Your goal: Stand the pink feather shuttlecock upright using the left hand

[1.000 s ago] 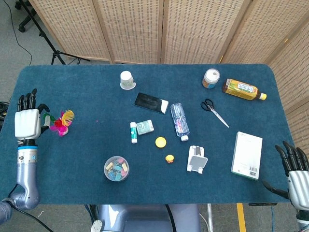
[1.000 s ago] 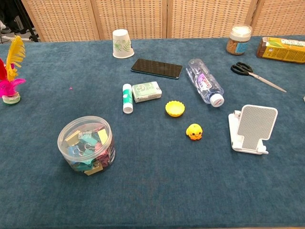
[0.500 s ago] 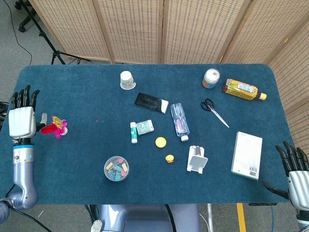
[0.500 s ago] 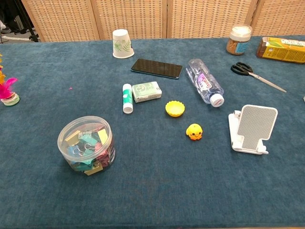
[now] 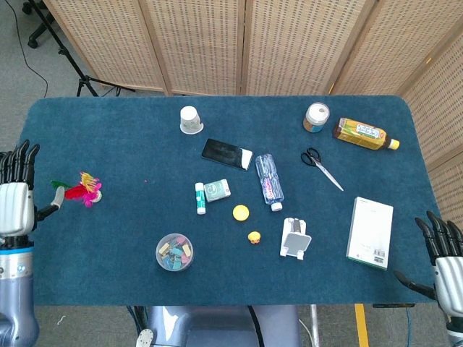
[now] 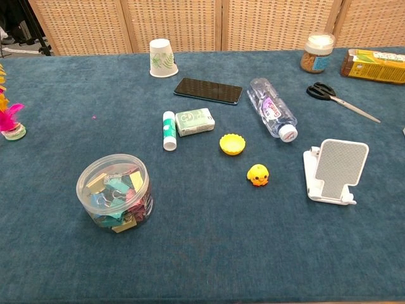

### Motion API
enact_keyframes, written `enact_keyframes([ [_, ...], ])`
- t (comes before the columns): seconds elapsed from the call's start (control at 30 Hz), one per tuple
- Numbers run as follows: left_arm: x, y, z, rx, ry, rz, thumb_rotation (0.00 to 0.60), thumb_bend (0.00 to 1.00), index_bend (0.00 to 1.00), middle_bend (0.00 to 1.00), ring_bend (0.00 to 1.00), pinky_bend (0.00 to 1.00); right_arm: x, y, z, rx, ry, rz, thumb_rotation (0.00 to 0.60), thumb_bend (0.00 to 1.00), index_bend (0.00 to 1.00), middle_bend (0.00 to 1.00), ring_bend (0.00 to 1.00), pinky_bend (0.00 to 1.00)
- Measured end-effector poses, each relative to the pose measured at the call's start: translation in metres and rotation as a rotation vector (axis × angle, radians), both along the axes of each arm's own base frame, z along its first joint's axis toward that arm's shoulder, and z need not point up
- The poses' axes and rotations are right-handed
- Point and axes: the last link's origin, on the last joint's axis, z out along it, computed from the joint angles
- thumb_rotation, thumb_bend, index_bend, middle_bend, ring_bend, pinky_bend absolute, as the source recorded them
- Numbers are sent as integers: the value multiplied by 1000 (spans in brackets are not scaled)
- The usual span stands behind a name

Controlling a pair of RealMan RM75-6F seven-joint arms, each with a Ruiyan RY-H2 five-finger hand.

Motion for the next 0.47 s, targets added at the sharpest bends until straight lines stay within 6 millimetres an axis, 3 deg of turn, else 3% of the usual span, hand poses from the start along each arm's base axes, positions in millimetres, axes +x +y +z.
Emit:
enact_keyframes([
  [0.27, -44, -86, -22, -45, 101, 27, 600, 329, 0, 0, 0, 0, 3, 1, -3, 6, 12, 8, 600, 0, 0, 0, 0, 0],
  [0.47, -44, -104, -26, -63, 112, 11, 600, 328, 0, 0, 0, 0, 3, 1, -6, 13, 22, 10, 600, 0, 0, 0, 0, 0],
])
